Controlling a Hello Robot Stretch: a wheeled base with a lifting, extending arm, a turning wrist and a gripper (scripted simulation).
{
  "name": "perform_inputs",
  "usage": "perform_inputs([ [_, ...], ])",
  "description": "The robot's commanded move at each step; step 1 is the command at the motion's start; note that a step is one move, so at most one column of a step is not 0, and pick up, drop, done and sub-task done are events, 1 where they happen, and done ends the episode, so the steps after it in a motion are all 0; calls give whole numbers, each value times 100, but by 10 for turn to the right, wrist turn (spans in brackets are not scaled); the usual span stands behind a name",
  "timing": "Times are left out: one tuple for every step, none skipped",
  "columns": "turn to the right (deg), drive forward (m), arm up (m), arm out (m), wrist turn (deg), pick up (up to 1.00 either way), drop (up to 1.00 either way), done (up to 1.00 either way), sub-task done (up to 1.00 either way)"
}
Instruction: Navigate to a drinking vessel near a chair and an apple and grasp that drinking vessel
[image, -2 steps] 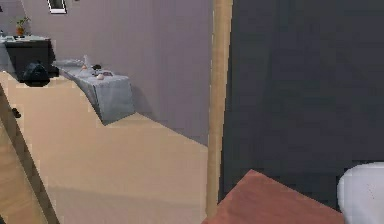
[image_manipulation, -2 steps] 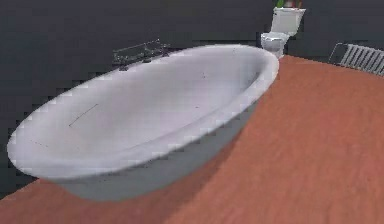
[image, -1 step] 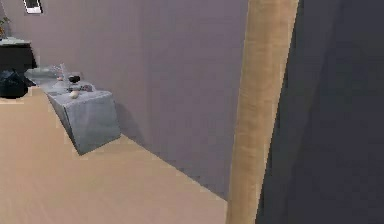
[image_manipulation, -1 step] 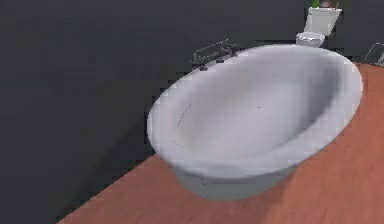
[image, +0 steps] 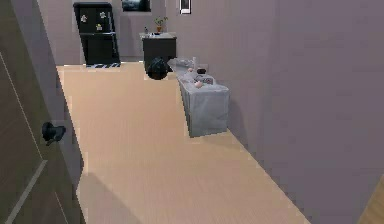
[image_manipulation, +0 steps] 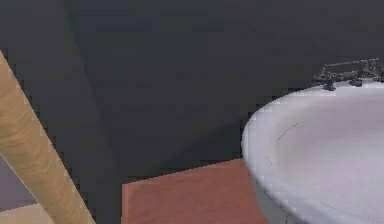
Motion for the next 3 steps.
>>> perform_inputs([
  [-30,0,0,0,0,0,0,0,0],
  [0,75,0,0,0,0,0,0,0],
  [-270,0,0,0,0,0,0,0,0],
])
